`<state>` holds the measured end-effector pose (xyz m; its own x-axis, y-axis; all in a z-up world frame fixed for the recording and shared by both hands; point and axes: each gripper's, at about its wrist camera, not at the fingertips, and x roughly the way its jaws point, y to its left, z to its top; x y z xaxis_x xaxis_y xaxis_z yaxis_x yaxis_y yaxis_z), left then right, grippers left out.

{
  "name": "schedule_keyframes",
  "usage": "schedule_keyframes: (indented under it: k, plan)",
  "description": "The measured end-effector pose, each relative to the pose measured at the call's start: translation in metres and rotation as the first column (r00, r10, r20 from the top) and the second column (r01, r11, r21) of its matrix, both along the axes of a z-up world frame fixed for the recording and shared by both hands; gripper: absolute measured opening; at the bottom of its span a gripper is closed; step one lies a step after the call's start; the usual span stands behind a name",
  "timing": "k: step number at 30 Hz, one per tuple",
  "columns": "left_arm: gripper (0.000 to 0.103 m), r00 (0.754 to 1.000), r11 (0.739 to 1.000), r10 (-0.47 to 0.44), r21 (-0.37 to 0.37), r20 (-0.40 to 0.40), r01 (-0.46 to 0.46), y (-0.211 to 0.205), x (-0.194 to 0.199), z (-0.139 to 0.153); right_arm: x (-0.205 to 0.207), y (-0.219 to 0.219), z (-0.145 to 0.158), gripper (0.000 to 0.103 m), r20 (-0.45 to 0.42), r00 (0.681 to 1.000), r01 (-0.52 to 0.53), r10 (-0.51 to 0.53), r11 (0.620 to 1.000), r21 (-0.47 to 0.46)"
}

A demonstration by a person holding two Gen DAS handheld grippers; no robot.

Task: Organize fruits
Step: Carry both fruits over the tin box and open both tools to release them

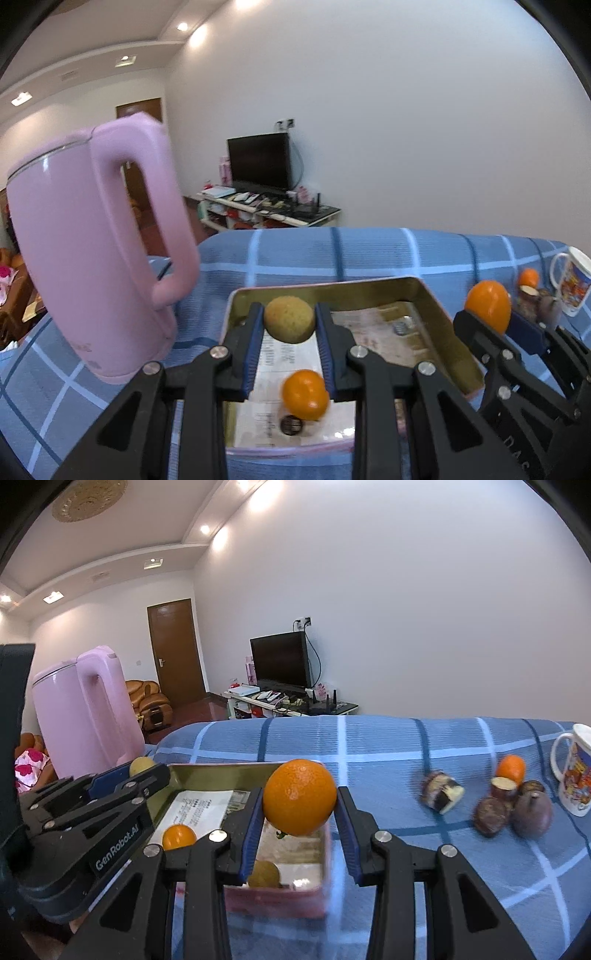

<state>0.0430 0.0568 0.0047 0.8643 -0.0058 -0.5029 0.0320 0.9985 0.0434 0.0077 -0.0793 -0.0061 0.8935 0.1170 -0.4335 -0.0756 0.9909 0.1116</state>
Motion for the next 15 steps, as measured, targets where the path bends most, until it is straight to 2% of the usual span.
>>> schedule_keyframes:
  k: [6,15]
  plan:
    - [0.029,0.998,0.999,0.049,0.019,-0.046,-0.048,0.007,0.014,-0.012,0.028,0.012,-0.006,0.040,-0.040,0.999,-0.007,0.007,1.000,-0.007]
    - [0.029,0.991,0.996,0.076,0.055,-0.112,-0.071,0.006,0.030,-0.027,0.060,0.020,-0.019,0.041,-0.161,0.987,-0.028,0.028,1.000,0.001]
